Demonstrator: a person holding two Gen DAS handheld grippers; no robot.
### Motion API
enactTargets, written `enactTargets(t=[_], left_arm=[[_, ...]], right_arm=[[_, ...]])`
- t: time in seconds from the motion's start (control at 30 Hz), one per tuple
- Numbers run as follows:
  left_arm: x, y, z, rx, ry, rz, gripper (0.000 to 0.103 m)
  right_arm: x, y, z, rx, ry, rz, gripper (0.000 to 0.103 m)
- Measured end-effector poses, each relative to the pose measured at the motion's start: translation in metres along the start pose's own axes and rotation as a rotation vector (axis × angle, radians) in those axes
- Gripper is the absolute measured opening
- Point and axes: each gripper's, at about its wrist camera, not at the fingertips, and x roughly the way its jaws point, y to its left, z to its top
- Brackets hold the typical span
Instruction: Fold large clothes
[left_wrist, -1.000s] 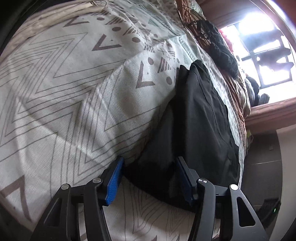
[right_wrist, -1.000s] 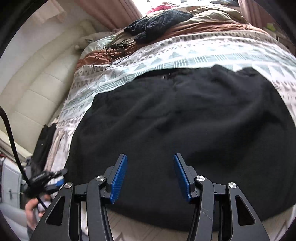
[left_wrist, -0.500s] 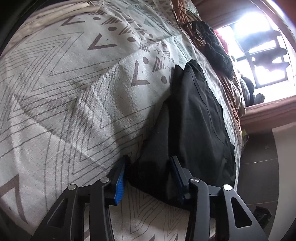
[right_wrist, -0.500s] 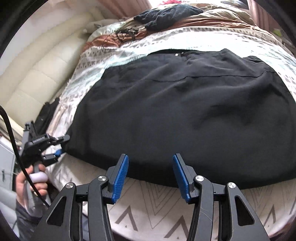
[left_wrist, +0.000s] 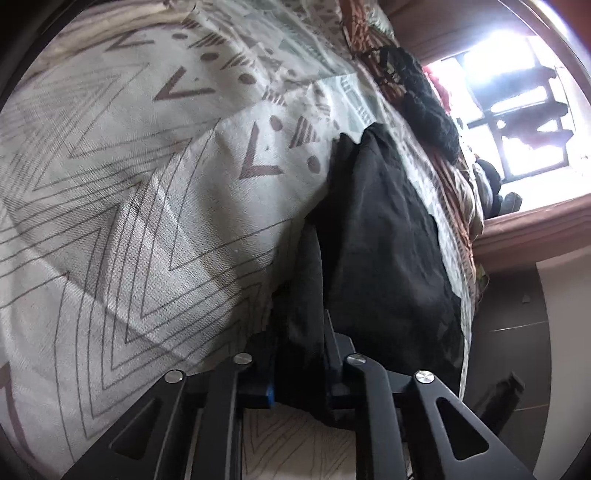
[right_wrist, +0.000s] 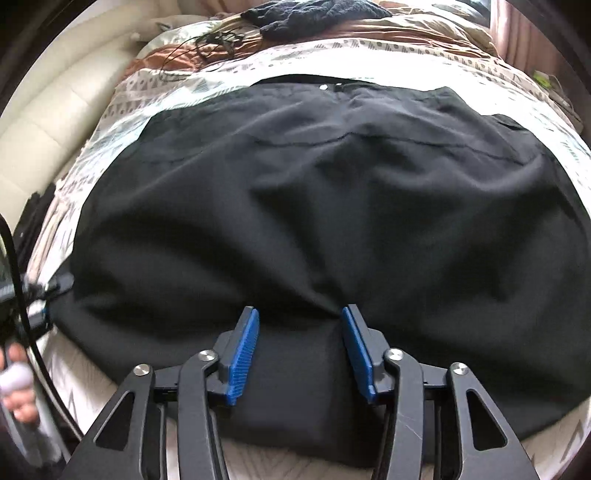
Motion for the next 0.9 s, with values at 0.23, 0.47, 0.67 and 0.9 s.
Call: enactTargets(t=[0.23, 0.47, 0.67, 0.9], left_arm=[[-0.007, -0.01, 0.0, 0.001, -0.014, 0.002, 0.015], [0.0, -0.006, 0.004, -0.032, -0.004, 0.003, 0.015], [-0.014, -0.014, 0.004, -0.025, -0.016, -0.039, 0.014], [-0.042, -0.05, 0.003, 0.027, -0.049, -0.119, 0.012]], right_arm=[[0.02, -0.015, 0.052, 0.059, 0.001, 0.032, 0.025], [0.045, -0.021, 0.098, 0.07, 0.007, 0.008, 0.016], [0.053, -0.024, 0.117, 0.098, 0.013, -0.001, 0.012], [0.0, -0.031, 0.095, 0.136, -0.034, 0.101, 0.017]])
